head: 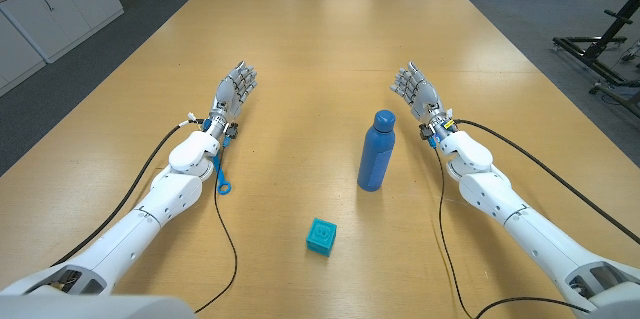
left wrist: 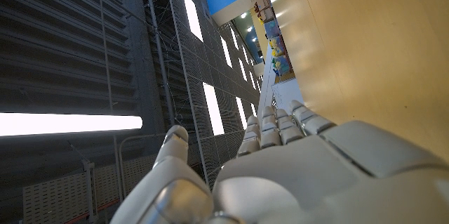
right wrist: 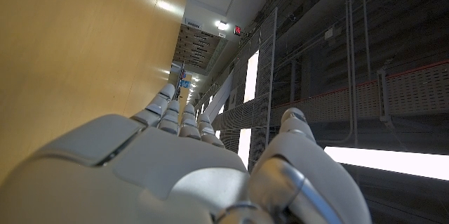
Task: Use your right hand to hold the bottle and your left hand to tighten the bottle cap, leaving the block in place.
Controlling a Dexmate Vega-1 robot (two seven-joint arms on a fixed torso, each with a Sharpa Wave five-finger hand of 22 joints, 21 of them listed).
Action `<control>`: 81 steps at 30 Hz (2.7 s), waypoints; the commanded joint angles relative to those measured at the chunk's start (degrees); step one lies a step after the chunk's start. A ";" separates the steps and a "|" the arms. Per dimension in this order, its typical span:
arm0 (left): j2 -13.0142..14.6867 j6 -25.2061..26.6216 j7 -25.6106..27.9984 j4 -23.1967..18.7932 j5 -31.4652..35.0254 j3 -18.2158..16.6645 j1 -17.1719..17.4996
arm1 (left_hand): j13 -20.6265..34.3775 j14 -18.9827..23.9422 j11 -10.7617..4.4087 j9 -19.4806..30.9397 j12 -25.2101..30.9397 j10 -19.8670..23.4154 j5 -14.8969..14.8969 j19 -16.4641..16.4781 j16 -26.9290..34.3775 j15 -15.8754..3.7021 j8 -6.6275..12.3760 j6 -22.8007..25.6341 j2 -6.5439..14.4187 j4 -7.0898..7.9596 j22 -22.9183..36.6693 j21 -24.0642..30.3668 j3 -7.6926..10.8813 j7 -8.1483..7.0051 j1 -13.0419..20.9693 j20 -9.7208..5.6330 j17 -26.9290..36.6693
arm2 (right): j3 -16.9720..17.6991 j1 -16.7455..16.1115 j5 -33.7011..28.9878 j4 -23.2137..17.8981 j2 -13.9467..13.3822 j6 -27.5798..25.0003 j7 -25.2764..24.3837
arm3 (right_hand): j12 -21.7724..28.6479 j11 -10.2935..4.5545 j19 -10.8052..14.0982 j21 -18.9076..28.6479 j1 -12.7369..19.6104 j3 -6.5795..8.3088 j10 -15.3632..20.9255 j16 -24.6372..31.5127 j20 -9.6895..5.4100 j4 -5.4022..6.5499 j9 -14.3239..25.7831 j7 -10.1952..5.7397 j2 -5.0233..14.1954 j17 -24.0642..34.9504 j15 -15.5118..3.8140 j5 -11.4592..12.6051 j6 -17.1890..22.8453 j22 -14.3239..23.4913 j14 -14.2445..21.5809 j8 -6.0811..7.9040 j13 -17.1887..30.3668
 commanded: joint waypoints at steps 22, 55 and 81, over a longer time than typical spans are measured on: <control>-0.53 -0.84 9.30 -6.81 3.78 -1.38 6.43 | -0.40 4.71 -1.01 0.09 2.32 5.44 0.27 3.24 1.77 -1.70 2.53 6.03 -0.05 0.04 0.06 1.29 0.18 -0.94 0.72 -1.18 0.09 | 4.49 -12.30 1.53 -8.51 -5.43 7.37 5.07 | 0.60 -0.08 -0.78 -1.00 -0.09 -0.46 -1.36 0.39 0.11 -0.72 0.03 3.18 -0.71 -0.30 0.00 0.19 -1.04 0.20 -1.19 0.80 -0.22; -0.69 -4.55 6.56 -4.56 1.82 -3.11 7.54 | -0.50 7.23 -1.61 0.12 2.97 8.18 0.21 4.40 2.14 -2.45 3.31 9.07 1.34 0.03 0.06 1.46 0.94 -1.72 1.54 -0.72 0.08 | 9.20 -26.90 -4.52 -21.25 -9.81 9.23 -4.62 | 1.14 -0.52 -0.01 -1.35 0.62 -0.49 -0.84 0.81 0.13 -1.54 0.00 2.76 -1.31 -0.62 -0.22 0.42 -0.40 0.20 -0.81 1.34 -0.39; -0.35 -2.87 5.17 -4.66 1.37 -2.30 6.23 | -0.53 7.82 -2.61 0.15 2.91 8.74 0.14 4.65 2.02 -3.29 3.20 9.54 1.74 0.07 0.07 1.37 1.12 -2.45 1.64 -0.92 0.09 | 13.04 -37.49 -10.14 -26.08 -9.61 12.10 -9.12 | 1.39 -0.45 0.11 -1.76 1.59 -0.26 -0.61 1.06 0.36 -2.26 0.01 2.37 -1.45 -0.84 -0.06 0.60 0.09 0.21 -0.43 1.69 -0.44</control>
